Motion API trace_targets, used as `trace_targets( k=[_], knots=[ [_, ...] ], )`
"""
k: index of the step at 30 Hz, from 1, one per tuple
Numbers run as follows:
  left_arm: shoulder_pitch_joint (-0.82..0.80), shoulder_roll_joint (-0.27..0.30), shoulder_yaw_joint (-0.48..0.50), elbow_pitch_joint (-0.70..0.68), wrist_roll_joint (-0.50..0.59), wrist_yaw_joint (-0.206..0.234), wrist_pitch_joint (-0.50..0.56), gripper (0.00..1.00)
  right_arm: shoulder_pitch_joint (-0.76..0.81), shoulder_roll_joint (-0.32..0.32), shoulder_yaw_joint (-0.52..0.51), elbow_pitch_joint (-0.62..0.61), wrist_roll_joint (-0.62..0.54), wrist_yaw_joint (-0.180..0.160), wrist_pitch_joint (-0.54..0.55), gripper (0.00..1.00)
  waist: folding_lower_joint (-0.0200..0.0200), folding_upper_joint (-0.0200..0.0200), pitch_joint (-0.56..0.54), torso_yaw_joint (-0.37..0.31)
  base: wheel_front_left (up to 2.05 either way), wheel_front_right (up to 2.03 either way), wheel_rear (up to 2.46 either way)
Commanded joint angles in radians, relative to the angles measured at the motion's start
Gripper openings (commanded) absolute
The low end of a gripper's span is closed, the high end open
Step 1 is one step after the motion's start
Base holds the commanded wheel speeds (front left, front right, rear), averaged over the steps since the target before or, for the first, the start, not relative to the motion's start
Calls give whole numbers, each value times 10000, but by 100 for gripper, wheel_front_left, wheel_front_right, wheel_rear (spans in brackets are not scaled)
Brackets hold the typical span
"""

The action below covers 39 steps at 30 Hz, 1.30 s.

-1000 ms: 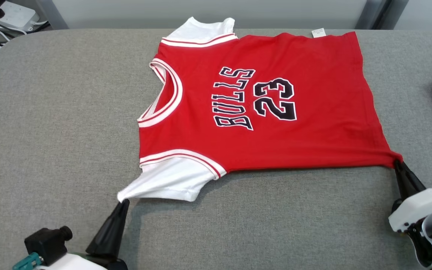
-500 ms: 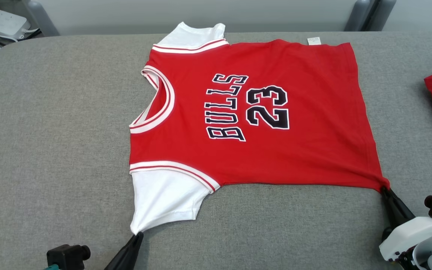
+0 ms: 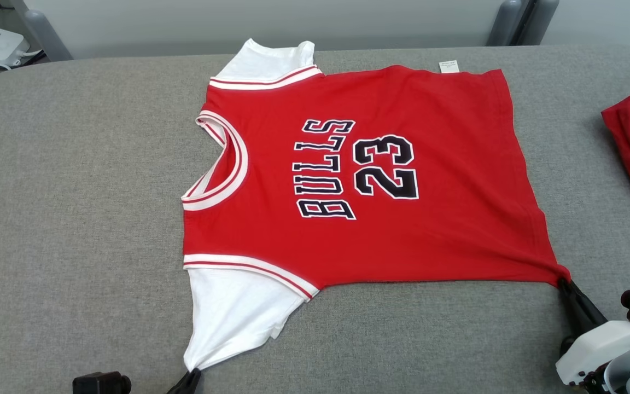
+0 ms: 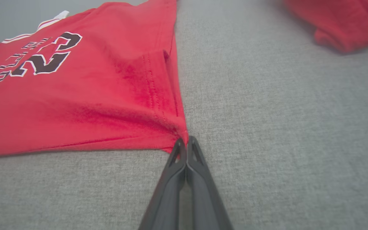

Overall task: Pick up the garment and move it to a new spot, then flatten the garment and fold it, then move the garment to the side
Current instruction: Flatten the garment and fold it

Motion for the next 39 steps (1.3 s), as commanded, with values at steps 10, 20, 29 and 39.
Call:
trace_targets(
  k=[10,20,29,39],
  knots=[
    [-914,-128,170,1987,200,-668,-776,0,29,-30,10,51,-336,-4,-61,32,0,0,-37,6,0,0,0],
    [-1321,-387,-2,3533,294,-1116,-1173,100,253,164,-790,-360,-834,-4,-61,100,0,0,-201,-69,0,0,0],
    [-1587,-16,1059,3919,446,-652,-2573,100,688,815,-2730,-2381,-2481,-4,-61,100,0,0,-629,-27,0,0,0],
    [-1728,-2146,4547,-225,2258,218,-2916,100,685,1921,-2445,-4350,-3007,-4,-61,100,0,0,-1202,-59,0,0,0]
  ],
)
